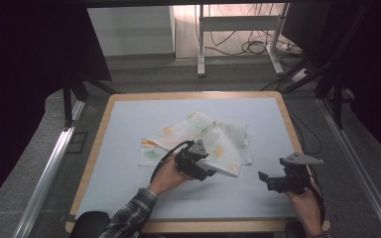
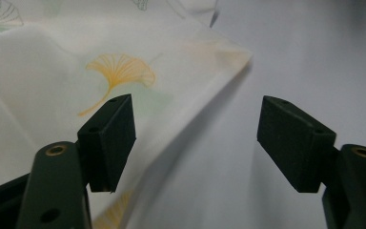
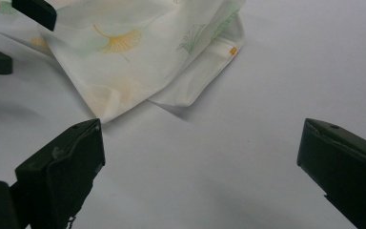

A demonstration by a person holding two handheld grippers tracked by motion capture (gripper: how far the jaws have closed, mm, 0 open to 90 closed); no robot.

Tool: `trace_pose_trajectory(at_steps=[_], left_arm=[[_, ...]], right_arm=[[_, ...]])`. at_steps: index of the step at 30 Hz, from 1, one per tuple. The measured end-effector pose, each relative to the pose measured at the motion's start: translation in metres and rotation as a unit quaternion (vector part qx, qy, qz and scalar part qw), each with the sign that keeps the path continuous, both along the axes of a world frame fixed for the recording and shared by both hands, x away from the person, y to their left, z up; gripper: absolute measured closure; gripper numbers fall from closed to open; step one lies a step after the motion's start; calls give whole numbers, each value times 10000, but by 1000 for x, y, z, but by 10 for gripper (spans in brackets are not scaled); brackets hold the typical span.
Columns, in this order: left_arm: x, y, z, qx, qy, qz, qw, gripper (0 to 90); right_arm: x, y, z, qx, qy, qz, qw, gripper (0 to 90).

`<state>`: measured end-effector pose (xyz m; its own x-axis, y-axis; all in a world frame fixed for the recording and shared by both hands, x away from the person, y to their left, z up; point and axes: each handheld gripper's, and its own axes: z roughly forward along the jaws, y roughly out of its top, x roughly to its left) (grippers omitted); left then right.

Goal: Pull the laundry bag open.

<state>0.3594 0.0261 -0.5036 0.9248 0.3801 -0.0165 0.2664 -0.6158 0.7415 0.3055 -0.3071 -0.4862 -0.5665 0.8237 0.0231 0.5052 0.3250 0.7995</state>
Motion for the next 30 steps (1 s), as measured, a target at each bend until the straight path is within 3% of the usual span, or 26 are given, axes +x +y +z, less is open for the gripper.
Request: trace_pose_trajectory(at_steps=[4,10,14,17,18,20,21,23,26,30], left_arm=[[7,-13,-8,36,13,-41,10000,305],[14,-28,-20,339,-104,-11,9994,307],[18,-32,-26,523,-134,94,9985,382],[19,-31,-26,414,-30,73,9991,472],[18,-31,-26,388,-66,38,9992,537],[17,-32,-24,436,-77,58,9990,766],[17,-32,-24,436,-77,58,9990,821],[19,-31,-21,460,-25,113,9989,856],[23,-24,-12,182,176,197,9995,860],[27,-13,6,-88,178,360,9992,859]], right_arm=[[0,0,-1,-16,27,-13,10000,22],[1,2,-2,-44,44,40,10000,22],[1,2,-2,-67,60,60,9999,23],[1,3,-2,-72,66,74,9999,23],[1,3,-2,-76,64,73,9999,22],[1,4,-2,-88,68,85,9999,23],[1,4,-2,-88,68,85,9999,23],[1,5,-3,-104,88,124,9998,23],[2,5,-4,-119,135,146,9997,24],[4,8,-6,-147,199,96,9996,25]])
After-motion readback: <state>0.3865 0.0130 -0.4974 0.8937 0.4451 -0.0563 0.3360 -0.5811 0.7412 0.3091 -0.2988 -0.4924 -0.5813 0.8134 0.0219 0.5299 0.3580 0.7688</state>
